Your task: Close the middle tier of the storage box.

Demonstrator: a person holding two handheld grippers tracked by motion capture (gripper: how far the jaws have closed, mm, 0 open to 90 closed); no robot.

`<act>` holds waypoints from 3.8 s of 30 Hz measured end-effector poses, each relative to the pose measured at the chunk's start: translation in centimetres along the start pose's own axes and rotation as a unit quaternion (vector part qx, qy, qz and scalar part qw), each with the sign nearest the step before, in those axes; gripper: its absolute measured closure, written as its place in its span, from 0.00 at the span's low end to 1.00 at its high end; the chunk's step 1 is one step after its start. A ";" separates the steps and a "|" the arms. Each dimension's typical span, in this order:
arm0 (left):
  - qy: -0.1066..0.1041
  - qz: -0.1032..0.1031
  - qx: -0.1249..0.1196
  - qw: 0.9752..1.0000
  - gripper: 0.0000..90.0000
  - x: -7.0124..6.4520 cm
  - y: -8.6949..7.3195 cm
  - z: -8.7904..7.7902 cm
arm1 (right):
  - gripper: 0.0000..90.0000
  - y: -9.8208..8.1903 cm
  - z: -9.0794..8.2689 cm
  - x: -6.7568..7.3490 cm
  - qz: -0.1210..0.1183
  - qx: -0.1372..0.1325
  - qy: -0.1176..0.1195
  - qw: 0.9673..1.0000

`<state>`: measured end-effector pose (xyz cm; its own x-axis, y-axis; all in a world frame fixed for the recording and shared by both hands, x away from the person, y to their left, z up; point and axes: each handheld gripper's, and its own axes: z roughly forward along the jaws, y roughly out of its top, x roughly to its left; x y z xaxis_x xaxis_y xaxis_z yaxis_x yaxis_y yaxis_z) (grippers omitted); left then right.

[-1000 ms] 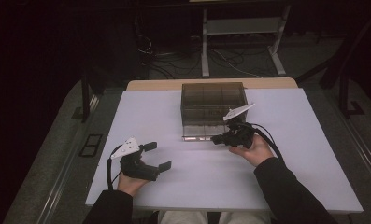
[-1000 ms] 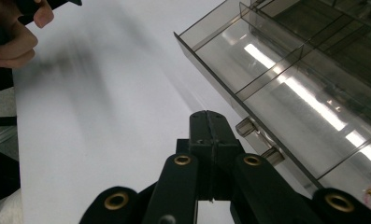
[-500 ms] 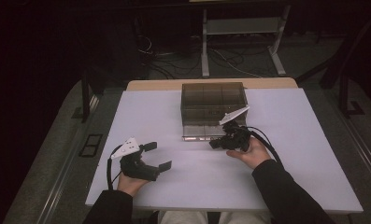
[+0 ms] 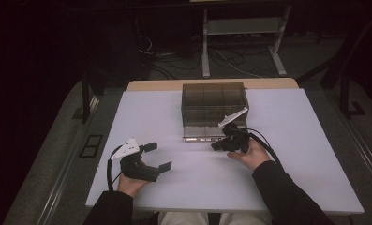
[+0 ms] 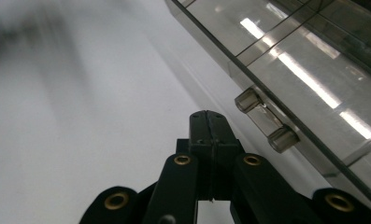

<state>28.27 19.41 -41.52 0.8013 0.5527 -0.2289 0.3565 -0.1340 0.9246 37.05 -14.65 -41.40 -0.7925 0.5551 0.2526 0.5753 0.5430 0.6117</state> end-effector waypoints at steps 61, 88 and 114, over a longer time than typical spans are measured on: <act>-0.002 -0.001 0.002 1.000 0.00 0.0 0.0 0.1 | 0.99 0.1 1.1 -2.0 0.029 -0.022 -0.040 0.999; -0.003 -0.002 0.001 1.000 0.00 0.0 0.0 0.1 | 0.99 0.8 1.2 -3.1 0.047 -0.046 -0.042 0.997; -0.003 -0.003 0.001 1.000 0.00 0.0 0.0 0.1 | 0.99 1.1 1.6 -4.1 0.056 -0.048 -0.050 0.996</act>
<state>28.29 19.36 -41.54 0.8018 0.5491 -0.2359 0.3621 -0.1323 0.9227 41.24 -15.31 -42.91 -0.6972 0.6715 0.2511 0.6336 0.4133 0.6539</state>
